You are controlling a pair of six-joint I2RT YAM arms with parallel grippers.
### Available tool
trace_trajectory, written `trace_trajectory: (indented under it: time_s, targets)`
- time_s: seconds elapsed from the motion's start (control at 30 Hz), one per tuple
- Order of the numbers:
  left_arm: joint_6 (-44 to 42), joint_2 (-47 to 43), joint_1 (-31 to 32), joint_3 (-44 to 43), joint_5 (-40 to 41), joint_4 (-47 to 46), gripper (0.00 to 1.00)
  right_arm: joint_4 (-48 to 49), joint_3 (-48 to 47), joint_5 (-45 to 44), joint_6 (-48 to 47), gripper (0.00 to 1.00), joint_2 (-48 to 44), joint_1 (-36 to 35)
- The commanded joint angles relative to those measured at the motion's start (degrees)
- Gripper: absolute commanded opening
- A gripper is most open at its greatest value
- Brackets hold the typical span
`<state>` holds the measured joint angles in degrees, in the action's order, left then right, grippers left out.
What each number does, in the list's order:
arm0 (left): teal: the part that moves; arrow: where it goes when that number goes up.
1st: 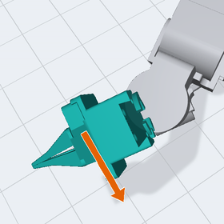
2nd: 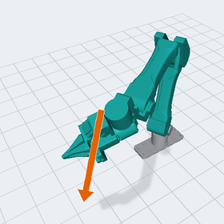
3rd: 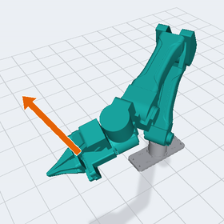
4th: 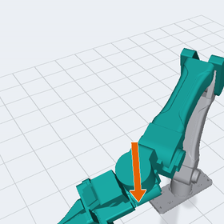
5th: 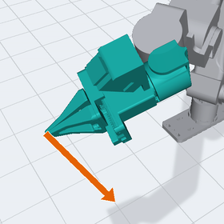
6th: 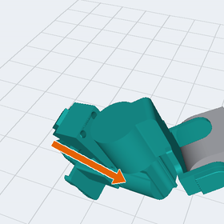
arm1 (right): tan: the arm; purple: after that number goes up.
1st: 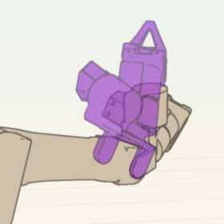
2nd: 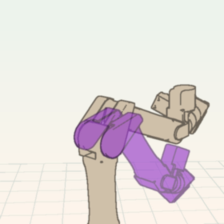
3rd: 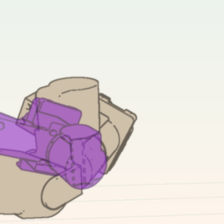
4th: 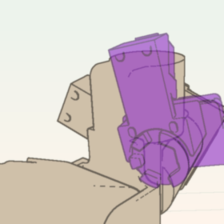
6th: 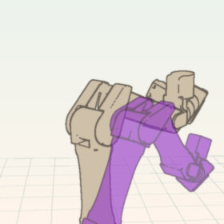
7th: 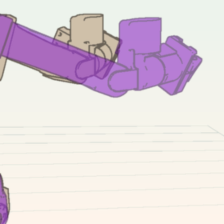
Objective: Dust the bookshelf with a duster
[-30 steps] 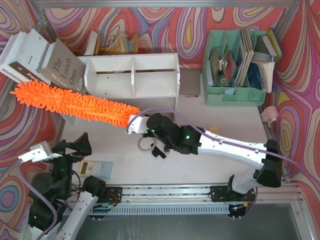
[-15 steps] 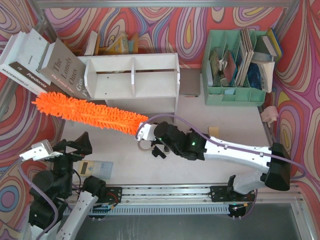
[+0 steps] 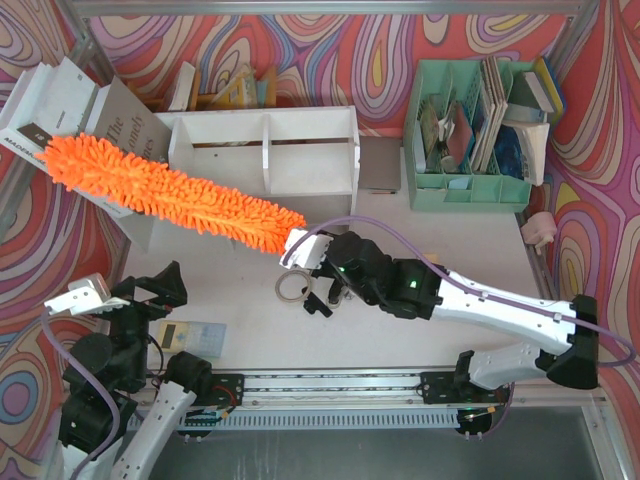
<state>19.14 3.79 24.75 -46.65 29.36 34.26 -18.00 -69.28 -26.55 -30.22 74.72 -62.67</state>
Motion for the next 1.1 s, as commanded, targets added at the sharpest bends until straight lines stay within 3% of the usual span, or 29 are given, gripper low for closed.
trace_trajectory:
  time_s: [0.0, 0.57, 1.07]
  targets:
    - [0.45, 0.04, -0.04, 0.42, 1.25, -0.52, 0.98, 4.57, -1.48, -0.3, 0.41, 0.0, -2.37, -0.17]
    - [0.46, 0.97, -0.04, 0.42, 1.44, -0.42, 0.98, 4.21, 13.19, -2.79, 6.5, 0.0, -5.99, -0.08]
    - [0.54, 0.83, -0.06, 0.39, 1.66, -0.33, 0.98, 3.46, 3.86, -1.32, 2.89, 0.0, -5.0, -0.12]
